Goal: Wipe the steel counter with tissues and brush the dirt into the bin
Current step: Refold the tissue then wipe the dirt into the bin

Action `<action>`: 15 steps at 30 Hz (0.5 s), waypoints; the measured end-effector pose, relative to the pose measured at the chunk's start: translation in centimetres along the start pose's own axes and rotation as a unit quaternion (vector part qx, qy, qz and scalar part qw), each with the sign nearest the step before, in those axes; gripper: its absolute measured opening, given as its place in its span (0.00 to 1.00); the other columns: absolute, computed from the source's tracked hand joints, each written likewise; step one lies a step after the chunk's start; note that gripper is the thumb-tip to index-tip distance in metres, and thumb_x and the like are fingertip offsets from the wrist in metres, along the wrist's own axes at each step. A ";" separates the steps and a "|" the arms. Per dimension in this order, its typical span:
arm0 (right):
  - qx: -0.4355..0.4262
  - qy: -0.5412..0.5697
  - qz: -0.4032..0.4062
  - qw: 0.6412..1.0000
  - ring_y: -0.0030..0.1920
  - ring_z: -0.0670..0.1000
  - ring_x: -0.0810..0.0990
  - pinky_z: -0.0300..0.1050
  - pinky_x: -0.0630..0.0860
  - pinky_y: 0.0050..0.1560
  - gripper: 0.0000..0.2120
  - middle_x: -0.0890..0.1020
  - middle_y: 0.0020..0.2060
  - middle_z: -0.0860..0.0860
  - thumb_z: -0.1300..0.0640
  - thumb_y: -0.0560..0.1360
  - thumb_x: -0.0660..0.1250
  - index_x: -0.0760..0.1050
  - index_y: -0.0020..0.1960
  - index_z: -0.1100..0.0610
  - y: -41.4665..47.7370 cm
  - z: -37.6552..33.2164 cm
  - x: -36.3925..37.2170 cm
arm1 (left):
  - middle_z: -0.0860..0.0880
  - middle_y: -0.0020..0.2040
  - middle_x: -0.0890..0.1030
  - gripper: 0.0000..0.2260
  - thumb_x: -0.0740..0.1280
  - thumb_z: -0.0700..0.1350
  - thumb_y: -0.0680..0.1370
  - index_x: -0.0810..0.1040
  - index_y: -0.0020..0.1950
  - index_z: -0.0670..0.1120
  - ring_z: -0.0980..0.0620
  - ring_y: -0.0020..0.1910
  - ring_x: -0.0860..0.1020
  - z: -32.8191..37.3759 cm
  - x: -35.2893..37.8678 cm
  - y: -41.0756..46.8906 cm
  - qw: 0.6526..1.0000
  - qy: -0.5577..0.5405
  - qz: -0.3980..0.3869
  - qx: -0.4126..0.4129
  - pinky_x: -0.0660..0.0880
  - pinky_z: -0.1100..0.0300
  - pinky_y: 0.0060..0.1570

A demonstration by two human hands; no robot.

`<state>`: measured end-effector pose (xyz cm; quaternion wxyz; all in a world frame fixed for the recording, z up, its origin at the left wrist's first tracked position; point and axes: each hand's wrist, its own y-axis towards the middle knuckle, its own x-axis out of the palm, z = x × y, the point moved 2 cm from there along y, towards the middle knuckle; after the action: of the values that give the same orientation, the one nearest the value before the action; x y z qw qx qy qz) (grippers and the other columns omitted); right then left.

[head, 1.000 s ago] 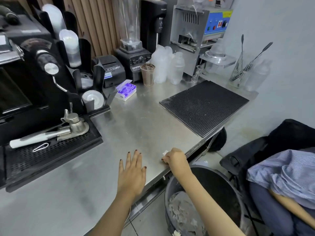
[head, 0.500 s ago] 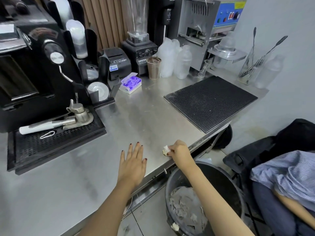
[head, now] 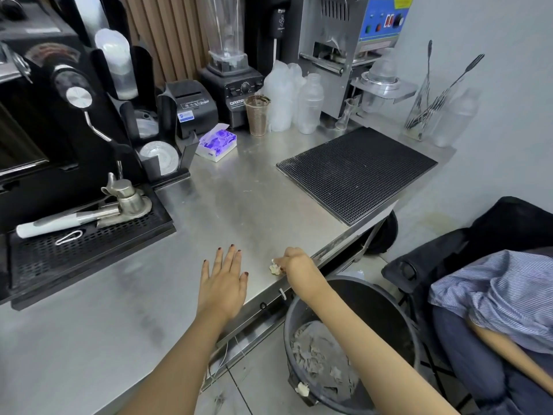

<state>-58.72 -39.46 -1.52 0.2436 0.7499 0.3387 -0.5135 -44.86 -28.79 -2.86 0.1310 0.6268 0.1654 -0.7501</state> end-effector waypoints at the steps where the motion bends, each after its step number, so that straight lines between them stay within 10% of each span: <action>1: 0.003 -0.024 0.016 1.000 0.35 0.49 0.66 0.39 0.65 0.38 0.12 0.66 0.36 0.51 0.60 0.76 0.61 0.65 0.35 0.59 -0.1 -0.2 -0.4 | 0.52 0.77 0.42 0.24 0.43 0.53 0.81 0.45 0.76 0.49 0.50 0.75 0.40 0.0 0.0 0.0 1.000 0.000 0.001 0.000 0.43 0.48 0.74; 8: -0.074 -0.075 -0.012 0.994 0.54 0.56 0.68 0.45 0.64 0.48 0.10 0.73 0.51 0.59 0.69 0.75 0.57 0.74 0.52 0.65 0.1 0.2 -0.8 | 0.53 0.77 0.43 0.24 0.44 0.52 0.81 0.46 0.76 0.49 0.52 0.75 0.40 0.1 -0.1 -0.1 1.000 -0.014 0.011 -0.002 0.42 0.49 0.74; 15: -0.064 -0.056 -0.023 0.996 0.45 0.62 0.75 0.55 0.75 0.46 0.06 0.78 0.40 0.66 0.71 0.67 0.61 0.77 0.40 0.70 0.3 -0.3 -1.0 | 0.53 0.77 0.43 0.24 0.44 0.52 0.81 0.46 0.76 0.49 0.52 0.75 0.40 0.1 0.0 0.0 1.000 -0.013 0.012 -0.003 0.42 0.49 0.74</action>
<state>-58.51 -39.68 -0.45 0.2974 0.6950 0.3740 -0.5373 -44.94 -28.82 -2.83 0.1444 0.6183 0.1582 -0.7562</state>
